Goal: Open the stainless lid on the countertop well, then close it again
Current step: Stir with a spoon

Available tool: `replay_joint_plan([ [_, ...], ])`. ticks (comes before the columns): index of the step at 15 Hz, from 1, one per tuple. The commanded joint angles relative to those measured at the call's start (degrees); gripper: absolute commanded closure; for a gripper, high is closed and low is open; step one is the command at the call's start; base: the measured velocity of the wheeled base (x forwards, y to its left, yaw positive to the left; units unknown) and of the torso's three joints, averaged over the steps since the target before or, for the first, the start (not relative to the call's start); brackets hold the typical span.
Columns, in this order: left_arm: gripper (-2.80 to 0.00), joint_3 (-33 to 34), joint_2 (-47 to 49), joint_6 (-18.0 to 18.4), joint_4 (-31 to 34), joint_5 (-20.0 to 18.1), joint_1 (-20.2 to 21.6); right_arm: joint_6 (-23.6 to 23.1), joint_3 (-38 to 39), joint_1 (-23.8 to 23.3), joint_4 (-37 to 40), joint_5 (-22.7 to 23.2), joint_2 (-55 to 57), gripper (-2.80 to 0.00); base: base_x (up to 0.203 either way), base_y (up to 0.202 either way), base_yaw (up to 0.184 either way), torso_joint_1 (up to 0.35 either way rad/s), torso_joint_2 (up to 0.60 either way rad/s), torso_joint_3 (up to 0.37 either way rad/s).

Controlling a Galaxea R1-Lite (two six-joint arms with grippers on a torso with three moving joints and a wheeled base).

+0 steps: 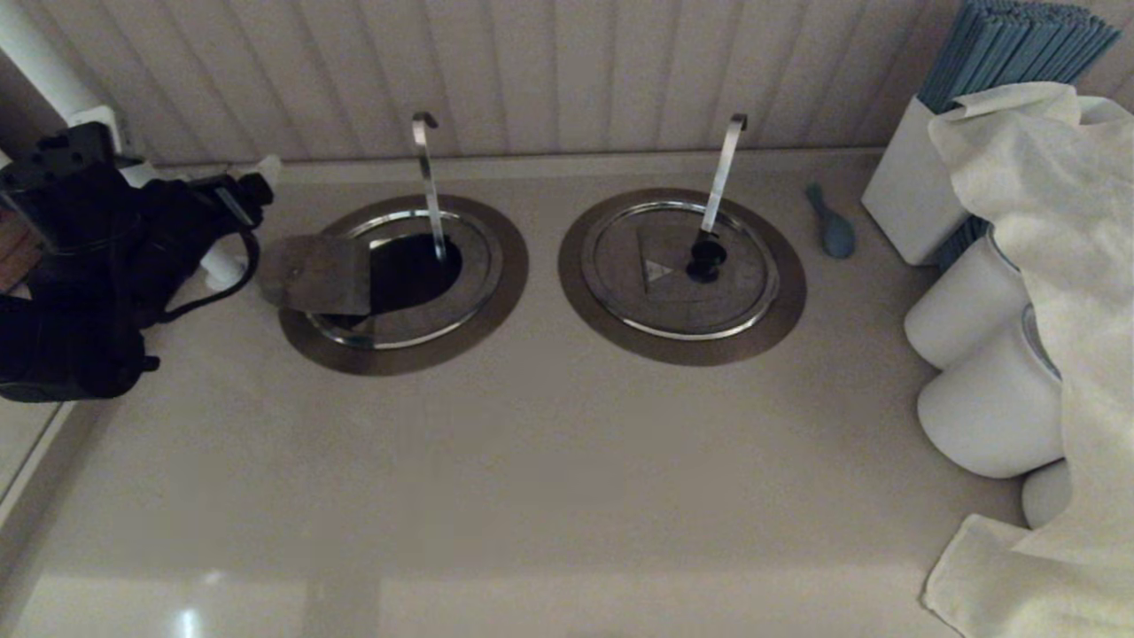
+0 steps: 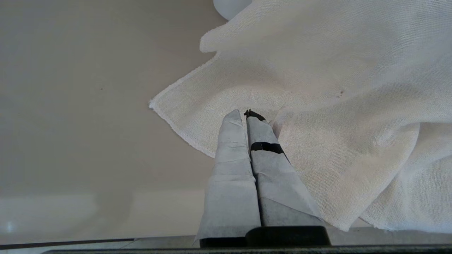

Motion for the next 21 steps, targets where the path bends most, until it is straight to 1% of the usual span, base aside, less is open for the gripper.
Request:
replay_joint_plan([
  [1,-2.80,0.1,-2.9,-1.0,2.5,0.2,1.6,0.0,0.0,0.0,0.0,0.0,0.1,0.00,0.000,0.000,0.000,0.000,0.00,0.000],
  [3,-2.80,0.4,-4.6,-1.6,5.6,0.2,-1.3,0.0,0.0,0.0,0.0,0.0,0.1,0.00,0.000,0.000,0.000,0.000,0.00,0.000],
  [6,-2.80,2.7,-7.1,-1.1,7.2,0.2,-8.6,0.0,0.0,0.0,0.0,0.0,0.1,0.00,0.000,0.000,0.000,0.000,0.00,0.000],
  [9,-2.80,6.4,-9.4,3.5,7.9,-0.5,-15.4,0.0,0.0,0.0,0.0,0.0,0.1,0.00,0.000,0.000,0.000,0.000,0.00,0.000],
  [12,-2.80,8.2,-10.2,4.3,8.1,-0.4,-20.7,0.0,0.0,0.0,0.0,0.0,0.1,0.00,0.000,0.000,0.000,0.000,0.00,0.000],
  [13,-2.80,8.7,-10.5,4.8,8.1,-0.3,-21.9,0.0,0.0,0.0,0.0,0.0,0.1,0.00,0.000,0.000,0.000,0.000,0.00,0.000],
  [14,-2.80,8.9,-10.3,5.9,8.1,-0.1,-22.8,0.0,0.0,0.0,0.0,0.0,0.1,0.00,0.000,0.000,0.000,0.000,0.00,0.000],
  [15,-2.80,8.8,-9.8,6.4,8.0,0.0,-23.1,0.0,0.0,0.0,0.0,0.0,0.1,0.00,0.000,0.000,0.000,0.000,0.00,0.000],
  [18,-2.80,7.5,-8.3,6.4,8.0,0.2,-23.4,0.0,0.0,0.0,0.0,0.0,0.1,0.00,0.000,0.000,0.000,0.000,0.00,0.000],
  [20,-2.80,5.8,-5.1,6.6,8.0,0.3,-23.4,0.0,0.0,0.0,0.0,0.0,0.1,0.00,0.000,0.000,0.000,0.000,0.00,0.000],
  [21,-2.80,3.4,-3.1,6.8,8.2,0.4,-23.4,0.0,0.0,0.0,0.0,0.0,0.1,0.00,0.000,0.000,0.000,0.000,0.00,0.000],
])
